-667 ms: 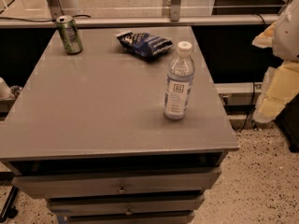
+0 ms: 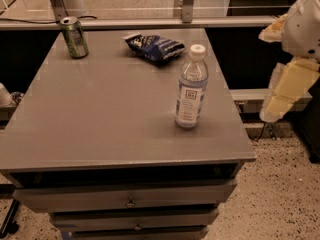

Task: Pick green can

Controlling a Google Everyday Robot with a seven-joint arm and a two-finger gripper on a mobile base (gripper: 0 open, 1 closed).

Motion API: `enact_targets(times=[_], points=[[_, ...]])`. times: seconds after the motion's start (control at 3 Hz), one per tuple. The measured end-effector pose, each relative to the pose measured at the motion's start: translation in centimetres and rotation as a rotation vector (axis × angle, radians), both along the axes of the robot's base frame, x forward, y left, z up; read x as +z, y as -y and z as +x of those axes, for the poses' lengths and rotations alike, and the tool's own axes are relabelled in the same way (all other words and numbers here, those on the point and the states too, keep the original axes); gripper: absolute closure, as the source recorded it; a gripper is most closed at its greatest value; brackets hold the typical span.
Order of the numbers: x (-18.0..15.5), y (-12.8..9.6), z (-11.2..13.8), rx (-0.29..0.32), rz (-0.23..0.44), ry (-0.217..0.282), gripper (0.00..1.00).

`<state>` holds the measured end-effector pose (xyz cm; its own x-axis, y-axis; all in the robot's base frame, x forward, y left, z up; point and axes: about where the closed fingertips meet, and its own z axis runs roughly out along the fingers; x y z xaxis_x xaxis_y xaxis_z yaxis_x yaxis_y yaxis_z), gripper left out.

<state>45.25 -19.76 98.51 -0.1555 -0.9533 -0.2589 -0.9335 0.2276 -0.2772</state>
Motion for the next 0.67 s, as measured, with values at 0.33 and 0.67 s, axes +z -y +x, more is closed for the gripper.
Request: enact_targets(times=[0.33,0.67], points=[[1.6,-2.7,2.9,0.072,0.044,0.056,0.00],[3.5,-5.3,5.8,0.130,0.068,0.091,0.00]])
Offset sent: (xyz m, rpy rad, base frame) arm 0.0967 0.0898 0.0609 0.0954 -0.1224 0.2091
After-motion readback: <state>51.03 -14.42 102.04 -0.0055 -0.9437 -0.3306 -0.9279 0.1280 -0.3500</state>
